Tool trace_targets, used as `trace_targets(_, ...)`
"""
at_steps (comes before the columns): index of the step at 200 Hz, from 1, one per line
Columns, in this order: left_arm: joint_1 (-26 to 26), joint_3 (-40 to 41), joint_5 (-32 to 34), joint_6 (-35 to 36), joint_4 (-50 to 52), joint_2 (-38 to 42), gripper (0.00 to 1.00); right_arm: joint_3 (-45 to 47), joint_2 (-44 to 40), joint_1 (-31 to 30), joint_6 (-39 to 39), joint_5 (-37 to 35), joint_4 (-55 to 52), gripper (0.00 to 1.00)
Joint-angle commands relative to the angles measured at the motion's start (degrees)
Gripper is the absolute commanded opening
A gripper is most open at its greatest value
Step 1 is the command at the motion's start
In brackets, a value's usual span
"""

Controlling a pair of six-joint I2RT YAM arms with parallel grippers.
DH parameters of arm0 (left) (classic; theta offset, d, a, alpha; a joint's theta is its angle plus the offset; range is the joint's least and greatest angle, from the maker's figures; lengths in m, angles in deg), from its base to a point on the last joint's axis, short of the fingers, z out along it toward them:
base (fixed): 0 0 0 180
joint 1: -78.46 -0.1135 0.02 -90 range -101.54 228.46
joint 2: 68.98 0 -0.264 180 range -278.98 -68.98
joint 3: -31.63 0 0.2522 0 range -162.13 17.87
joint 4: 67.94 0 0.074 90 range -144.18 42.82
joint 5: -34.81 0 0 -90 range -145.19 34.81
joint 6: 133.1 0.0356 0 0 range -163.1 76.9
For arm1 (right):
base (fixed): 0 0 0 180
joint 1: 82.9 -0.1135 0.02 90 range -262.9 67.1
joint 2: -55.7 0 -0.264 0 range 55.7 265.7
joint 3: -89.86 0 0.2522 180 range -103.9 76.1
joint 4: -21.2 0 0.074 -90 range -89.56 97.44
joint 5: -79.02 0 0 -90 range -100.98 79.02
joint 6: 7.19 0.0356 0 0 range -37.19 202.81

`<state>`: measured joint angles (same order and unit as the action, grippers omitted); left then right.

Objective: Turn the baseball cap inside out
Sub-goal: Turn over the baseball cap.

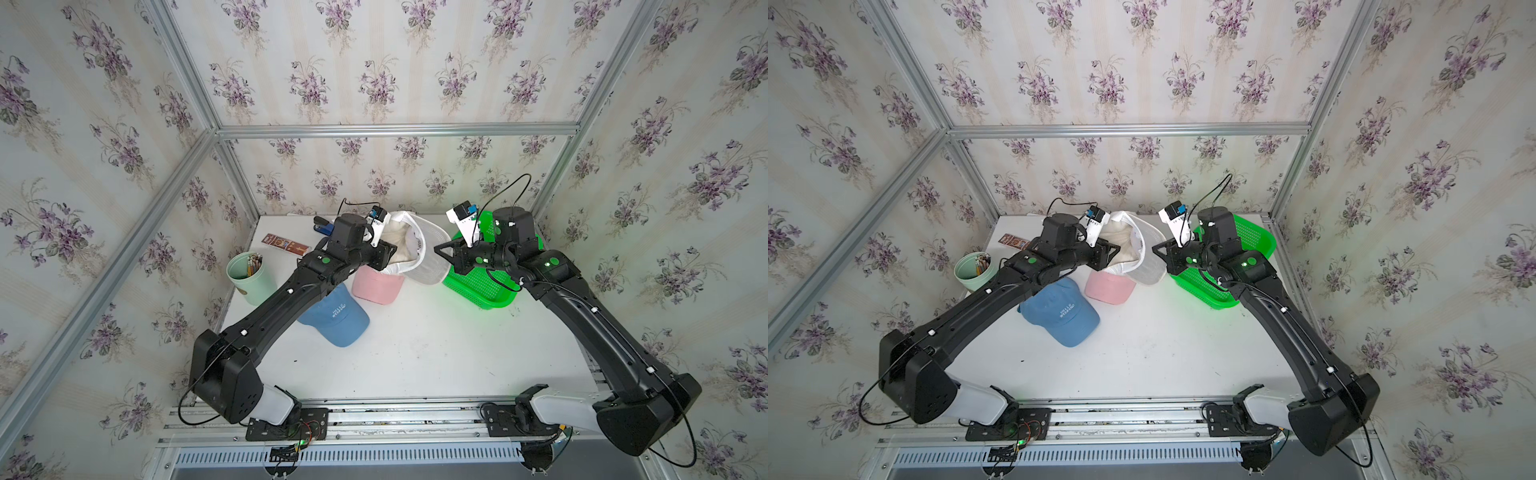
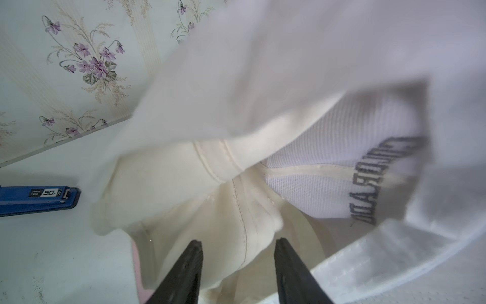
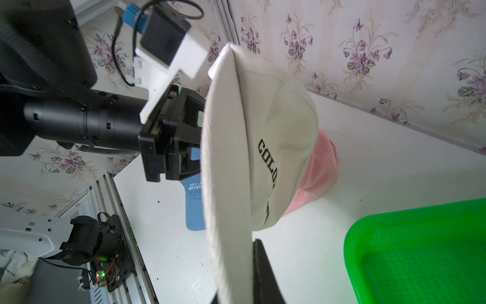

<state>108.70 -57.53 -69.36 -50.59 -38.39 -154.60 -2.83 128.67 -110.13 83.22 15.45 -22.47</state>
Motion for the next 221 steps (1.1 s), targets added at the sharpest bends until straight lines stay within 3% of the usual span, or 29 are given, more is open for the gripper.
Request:
trace_targets(1, 0.59, 0.76, -1.04, -0.45, -0.23, -0.69, 0.49, 0.09, -0.37, 0.04, 1.79, 1.91, 3.88, 0.0)
trace_targets(93, 0.52, -1.29, 6.35, -0.76, -4.2, -9.06, 0.51, 4.07, -6.09, 0.15, 6.82, 11.47, 9.4, 0.0)
trace_targets(122, 0.52, -1.85, 6.94, -2.11, -5.08, -10.53, 0.54, 5.41, -7.49, 0.13, 7.46, 11.09, 9.58, 0.0)
trace_targets(145, 0.76, -3.4, 13.18, -5.66, -0.21, -9.68, 0.54, 5.46, -7.01, 0.45, 6.72, 7.61, 8.15, 0.0)
trace_targets(173, 0.87, -0.06, 2.66, -6.46, -2.6, -2.9, 0.62, 4.54, -4.12, 1.29, 6.91, -1.58, 5.95, 0.0)
trace_targets(191, 0.78, -0.76, -4.91, -6.51, 1.2, 0.18, 0.63, 4.39, -2.77, 1.48, 6.5, -6.56, 5.47, 0.0)
trace_targets(221, -0.26, -1.67, -17.6, -6.36, 6.87, 3.03, 0.64, 4.47, -2.14, 2.63, 3.81, -6.64, 5.3, 0.0)
